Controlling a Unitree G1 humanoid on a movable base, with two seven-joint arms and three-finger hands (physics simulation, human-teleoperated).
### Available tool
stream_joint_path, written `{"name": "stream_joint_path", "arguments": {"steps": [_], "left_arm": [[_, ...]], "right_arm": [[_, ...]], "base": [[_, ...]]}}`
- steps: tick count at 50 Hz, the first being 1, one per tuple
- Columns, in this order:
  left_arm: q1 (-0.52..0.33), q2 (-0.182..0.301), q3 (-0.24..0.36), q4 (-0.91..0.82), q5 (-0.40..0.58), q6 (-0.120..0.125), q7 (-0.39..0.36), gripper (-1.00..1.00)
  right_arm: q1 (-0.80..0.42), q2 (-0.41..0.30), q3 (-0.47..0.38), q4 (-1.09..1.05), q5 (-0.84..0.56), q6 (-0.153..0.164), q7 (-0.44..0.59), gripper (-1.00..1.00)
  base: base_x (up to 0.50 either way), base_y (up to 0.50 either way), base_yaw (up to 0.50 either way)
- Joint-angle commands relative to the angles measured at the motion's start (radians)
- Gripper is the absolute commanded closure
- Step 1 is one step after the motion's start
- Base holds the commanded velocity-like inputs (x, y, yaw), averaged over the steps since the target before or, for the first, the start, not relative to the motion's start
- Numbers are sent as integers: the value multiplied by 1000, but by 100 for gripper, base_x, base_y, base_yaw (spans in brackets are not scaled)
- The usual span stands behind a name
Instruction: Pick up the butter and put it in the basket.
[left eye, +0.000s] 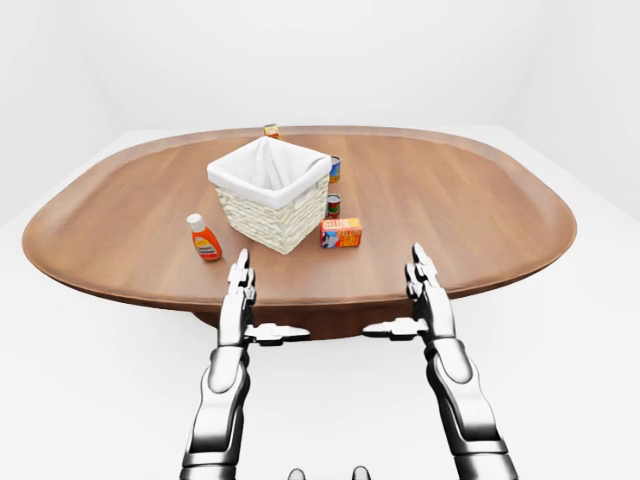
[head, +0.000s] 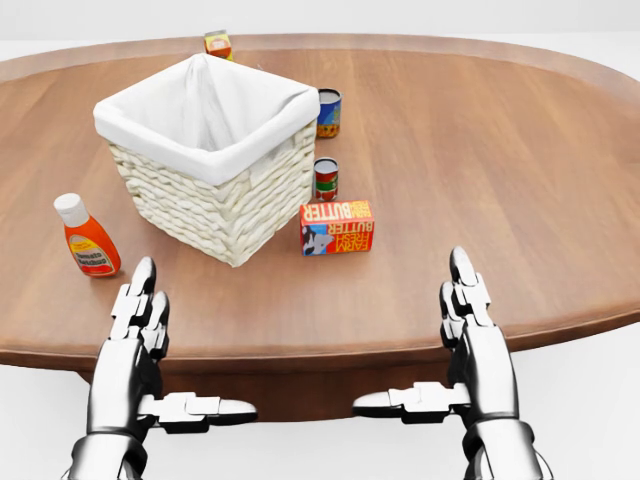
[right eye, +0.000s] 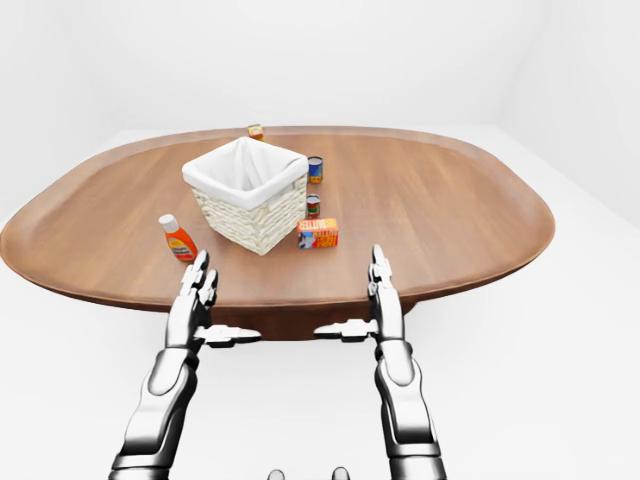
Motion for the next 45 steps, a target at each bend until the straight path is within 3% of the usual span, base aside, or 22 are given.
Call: {"name": "stream_joint_path", "arguments": {"steps": [1, 6, 7, 10, 27, 33, 45], "left_arm": [[-9, 16, 28, 12, -14, 3, -27, -100], [-18, 19, 37, -34, -28, 45, -31, -100], [-25, 23, 42, -53, -31, 67, -31, -100], [-38, 28, 49, -82, -37, 93, -34, -100], [-174, 94, 114, -268, -51, 93, -71, -100], [-205, 116, 135, -319, -45, 93, -74, -100], [-206, 104, 129, -356, -41, 93, -59, -100]], "right_arm": [[-11, -13, -27, -20, 13, 21, 17, -100], [-23, -15, -32, -67, 23, 64, 13, -100], [-28, -17, -33, -92, 26, 81, 15, -100], [-40, -21, -36, -114, 29, 81, 19, -100], [-166, -34, -45, -311, 48, 81, 0, -100], [-218, -39, -80, -409, 115, 81, -29, -100], [-214, -58, -77, -440, 142, 81, -31, -100]], "base": [[0, 0, 0], [0, 0, 0], [0, 0, 0], [0, 0, 0], [0, 0, 0], [0, 0, 0], [2, 20, 0]]}}
